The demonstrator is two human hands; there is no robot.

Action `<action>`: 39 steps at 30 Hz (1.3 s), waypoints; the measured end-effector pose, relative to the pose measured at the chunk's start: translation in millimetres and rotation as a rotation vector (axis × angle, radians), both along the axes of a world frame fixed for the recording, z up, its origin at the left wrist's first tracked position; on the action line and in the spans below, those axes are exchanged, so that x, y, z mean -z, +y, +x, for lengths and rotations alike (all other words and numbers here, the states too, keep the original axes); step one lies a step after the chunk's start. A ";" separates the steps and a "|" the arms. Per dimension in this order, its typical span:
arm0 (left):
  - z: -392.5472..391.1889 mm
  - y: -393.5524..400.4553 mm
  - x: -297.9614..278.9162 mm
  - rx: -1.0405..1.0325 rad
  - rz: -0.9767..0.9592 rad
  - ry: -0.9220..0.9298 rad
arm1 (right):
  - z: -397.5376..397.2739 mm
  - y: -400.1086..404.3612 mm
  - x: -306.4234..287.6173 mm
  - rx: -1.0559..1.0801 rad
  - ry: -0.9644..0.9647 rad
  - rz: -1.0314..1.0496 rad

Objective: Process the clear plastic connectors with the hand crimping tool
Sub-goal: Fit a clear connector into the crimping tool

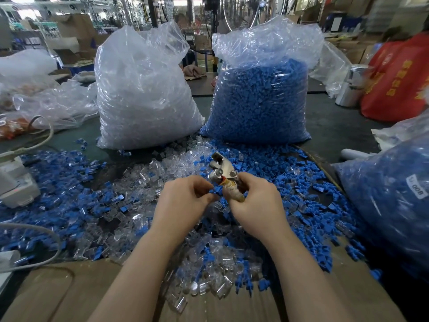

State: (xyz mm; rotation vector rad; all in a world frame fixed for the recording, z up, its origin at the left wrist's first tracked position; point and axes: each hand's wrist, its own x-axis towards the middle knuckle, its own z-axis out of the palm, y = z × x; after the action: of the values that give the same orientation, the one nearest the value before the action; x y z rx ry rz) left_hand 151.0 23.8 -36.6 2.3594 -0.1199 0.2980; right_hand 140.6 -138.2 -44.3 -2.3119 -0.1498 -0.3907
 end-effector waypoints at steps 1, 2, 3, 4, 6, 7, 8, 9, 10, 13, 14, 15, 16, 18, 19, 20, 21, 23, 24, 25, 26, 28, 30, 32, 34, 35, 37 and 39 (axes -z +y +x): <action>-1.7 -2.4 -1.9 0.009 -0.022 -0.009 | -0.2 0.8 -0.6 -0.014 0.004 -0.006; -3.2 -4.0 -3.3 0.011 -0.042 -0.018 | -0.3 1.4 -0.9 -0.025 0.009 -0.011; -4.4 -5.0 -5.3 0.012 -0.065 -0.024 | -0.4 1.9 -1.1 -0.030 0.014 -0.014; -5.3 -5.4 -6.7 0.014 -0.095 -0.026 | -0.3 2.0 -1.2 -0.029 0.015 -0.016; -7.5 -5.5 -9.0 0.036 -0.161 -0.030 | 0.0 1.5 -0.9 -0.015 0.010 -0.020; -8.6 -5.8 -10.6 0.056 -0.184 -0.031 | 0.3 1.3 -0.8 -0.006 0.007 -0.018; -9.4 -5.9 -11.9 0.077 -0.201 -0.034 | 0.7 1.3 -0.7 0.002 0.005 -0.013; -10.4 -6.4 -13.7 0.099 -0.213 -0.042 | 1.0 1.3 -0.6 0.005 0.005 -0.005; -10.9 -6.6 -14.5 0.117 -0.219 -0.052 | 1.5 1.4 -0.5 0.004 0.007 0.004; -8.7 -5.4 -10.8 0.136 -0.259 -0.046 | 2.2 1.3 0.0 -0.009 0.016 0.020; -7.7 -4.6 -9.5 0.134 -0.274 -0.033 | 2.3 1.4 0.1 -0.011 0.017 0.018; -6.5 -3.0 -8.0 0.129 -0.276 -0.015 | 2.4 1.7 0.3 -0.009 0.018 0.014; -4.8 -1.4 -6.6 0.119 -0.258 0.007 | 2.5 2.0 0.6 -0.002 0.019 0.009; -0.6 5.1 -3.5 0.063 -0.135 0.062 | 2.9 2.2 1.1 0.023 0.017 0.002; 0.5 9.2 -2.5 0.039 -0.034 0.108 | 3.0 1.9 1.4 0.035 0.015 0.005; 1.1 13.1 -1.3 0.033 0.064 0.165 | 3.5 1.3 1.8 0.044 0.015 0.010; 1.7 16.1 -0.1 0.038 0.138 0.218 | 3.9 0.5 2.2 0.050 0.017 0.015; 2.2 16.8 1.8 0.046 0.213 0.266 | 4.3 -0.2 3.0 0.056 0.025 0.019; 1.7 14.9 2.2 0.044 0.242 0.251 | 4.4 -0.3 3.5 0.059 0.028 0.018; 1.0 12.1 2.9 0.045 0.275 0.210 | 4.5 -0.2 3.8 0.061 0.028 0.014; 0.0 8.3 3.4 0.061 0.306 0.153 | 4.6 -0.2 4.0 0.063 0.027 0.008; -2.1 0.8 4.5 0.140 0.344 0.061 | 4.5 -0.2 4.2 0.061 0.022 0.015; -3.6 -5.2 5.8 0.215 0.381 0.048 | 4.8 -0.6 4.7 0.061 0.020 0.027; -3.2 -7.6 7.2 0.233 0.424 0.052 | 5.1 -0.9 5.0 0.065 0.022 0.029; -3.1 -7.3 6.9 0.221 0.436 0.041 | 5.3 -1.0 5.3 0.069 0.024 0.031; -3.1 -6.7 6.5 0.216 0.421 0.041 | 5.5 -1.0 5.3 0.070 0.028 0.032; -3.2 -4.7 5.5 0.231 0.375 0.047 | 5.4 -1.3 5.0 0.072 0.032 0.035; -2.5 -3.5 4.0 0.289 0.337 0.063 | 5.4 -2.1 4.6 0.080 0.023 0.041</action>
State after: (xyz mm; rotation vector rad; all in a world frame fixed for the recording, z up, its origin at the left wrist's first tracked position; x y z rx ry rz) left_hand 148.6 20.3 -40.5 2.6352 -0.5110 0.0645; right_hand 146.0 -140.3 -48.9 -2.2860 -0.0374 -0.4032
